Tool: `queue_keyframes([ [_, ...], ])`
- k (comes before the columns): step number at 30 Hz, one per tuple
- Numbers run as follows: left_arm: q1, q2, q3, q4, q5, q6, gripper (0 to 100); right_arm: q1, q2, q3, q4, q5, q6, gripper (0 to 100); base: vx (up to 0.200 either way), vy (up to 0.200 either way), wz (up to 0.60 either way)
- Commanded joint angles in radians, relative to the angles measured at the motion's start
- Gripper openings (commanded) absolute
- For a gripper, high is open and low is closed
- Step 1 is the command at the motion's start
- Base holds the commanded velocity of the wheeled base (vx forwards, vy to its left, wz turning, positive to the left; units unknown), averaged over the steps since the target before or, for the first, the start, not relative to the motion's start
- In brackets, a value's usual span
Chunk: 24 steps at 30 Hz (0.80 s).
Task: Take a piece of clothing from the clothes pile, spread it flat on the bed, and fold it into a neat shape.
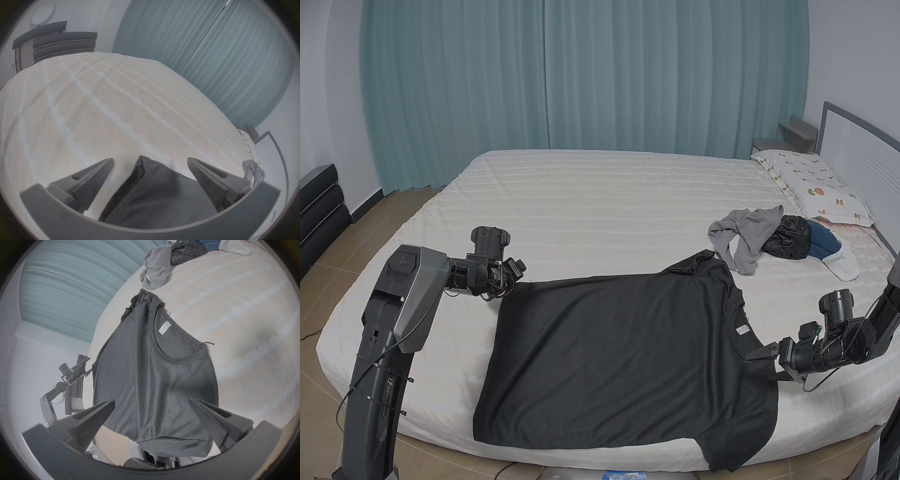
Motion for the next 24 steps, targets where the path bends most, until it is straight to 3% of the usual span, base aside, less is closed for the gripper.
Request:
queue_keyframes([
  [1,0.000,0.028,0.000,0.000,0.000,0.002,0,-0.003,-0.002,-0.003,-0.024,-0.004,0.000,100,0.000,0.000,0.00],
  [7,0.006,0.035,0.000,-0.006,0.002,0.008,0,-0.006,0.032,-0.005,-0.108,-0.007,0.014,100,0.000,0.000,0.00],
  [13,0.014,0.022,0.000,-0.011,0.011,0.015,0,0.000,0.072,-0.094,-0.178,-0.059,0.104,100,0.000,0.000,0.00],
  [16,0.024,-0.030,0.000,-0.011,0.017,0.034,0,0.004,0.205,-0.299,-0.194,-0.189,0.123,100,0.000,0.000,0.00],
  [18,0.024,-0.030,0.000,-0.011,0.017,0.034,0,0.004,0.205,-0.299,-0.194,-0.189,0.123,100,0.000,0.000,0.00],
  [19,0.023,-0.044,0.000,-0.011,0.028,0.035,0,0.030,0.296,-0.445,-0.182,-0.249,0.132,100,0.000,0.000,0.00],
  [24,0.024,-0.054,0.000,-0.038,0.083,0.046,0,0.072,0.458,-0.672,-0.174,-0.306,0.134,100,0.000,0.000,0.00],
])
